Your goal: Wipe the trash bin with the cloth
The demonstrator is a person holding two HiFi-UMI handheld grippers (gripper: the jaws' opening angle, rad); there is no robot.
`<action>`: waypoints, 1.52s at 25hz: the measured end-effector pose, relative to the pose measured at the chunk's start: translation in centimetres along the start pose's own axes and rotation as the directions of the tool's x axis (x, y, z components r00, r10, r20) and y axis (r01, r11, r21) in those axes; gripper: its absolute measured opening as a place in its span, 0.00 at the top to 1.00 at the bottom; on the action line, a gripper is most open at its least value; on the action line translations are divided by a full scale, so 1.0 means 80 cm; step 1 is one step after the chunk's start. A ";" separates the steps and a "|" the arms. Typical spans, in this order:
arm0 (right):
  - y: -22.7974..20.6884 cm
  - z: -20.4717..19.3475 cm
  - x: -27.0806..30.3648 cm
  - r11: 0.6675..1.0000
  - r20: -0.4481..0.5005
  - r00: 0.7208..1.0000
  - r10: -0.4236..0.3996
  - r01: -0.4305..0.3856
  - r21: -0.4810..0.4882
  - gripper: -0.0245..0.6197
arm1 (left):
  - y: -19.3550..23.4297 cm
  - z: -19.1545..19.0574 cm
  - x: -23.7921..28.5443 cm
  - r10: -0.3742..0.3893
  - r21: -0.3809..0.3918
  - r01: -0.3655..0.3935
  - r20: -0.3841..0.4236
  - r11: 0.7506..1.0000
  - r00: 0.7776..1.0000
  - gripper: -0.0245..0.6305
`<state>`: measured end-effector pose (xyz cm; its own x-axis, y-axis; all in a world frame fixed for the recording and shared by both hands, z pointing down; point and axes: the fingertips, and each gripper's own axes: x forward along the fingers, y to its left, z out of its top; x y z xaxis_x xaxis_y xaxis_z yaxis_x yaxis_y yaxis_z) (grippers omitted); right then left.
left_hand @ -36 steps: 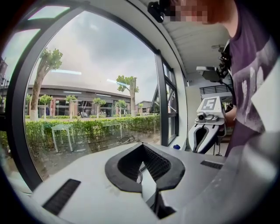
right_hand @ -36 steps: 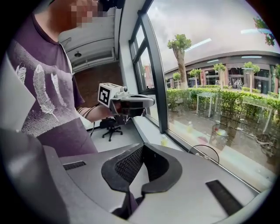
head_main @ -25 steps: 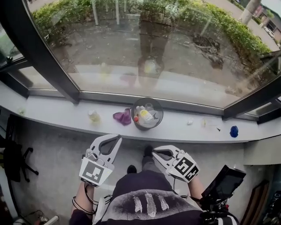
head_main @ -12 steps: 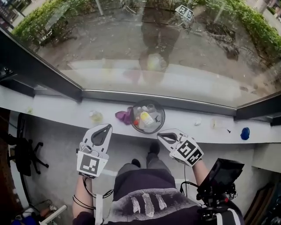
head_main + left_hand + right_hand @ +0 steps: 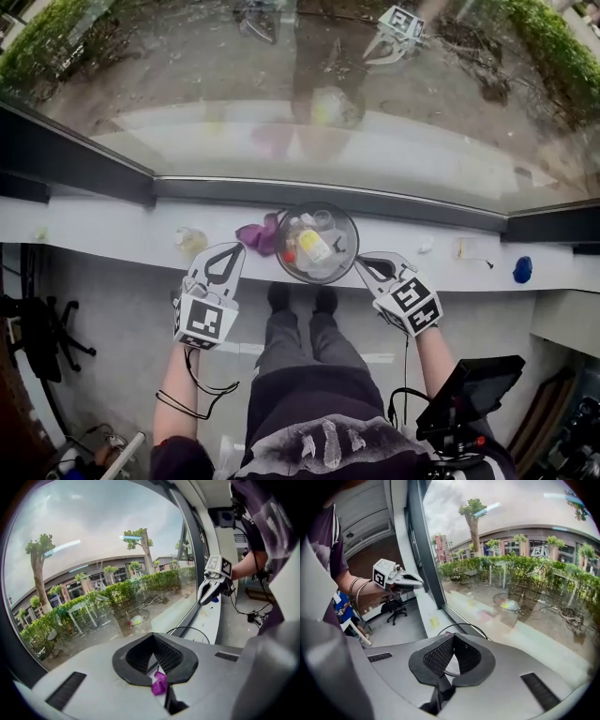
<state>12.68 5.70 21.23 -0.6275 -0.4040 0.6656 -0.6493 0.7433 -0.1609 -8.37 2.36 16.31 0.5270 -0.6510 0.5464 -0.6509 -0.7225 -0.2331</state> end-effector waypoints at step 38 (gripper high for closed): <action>-0.112 -0.125 0.118 0.842 -0.046 0.992 -0.118 0.125 0.525 0.87 | -0.102 -0.443 0.328 -0.269 -0.122 0.239 -0.407 0.963 0.873 0.64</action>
<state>16.87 0.58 36.22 -0.5258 -0.4638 0.7130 -0.8506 0.2954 -0.4350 -8.61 -0.55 61.04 0.4125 -0.2797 0.8670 -0.5676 -0.8233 0.0045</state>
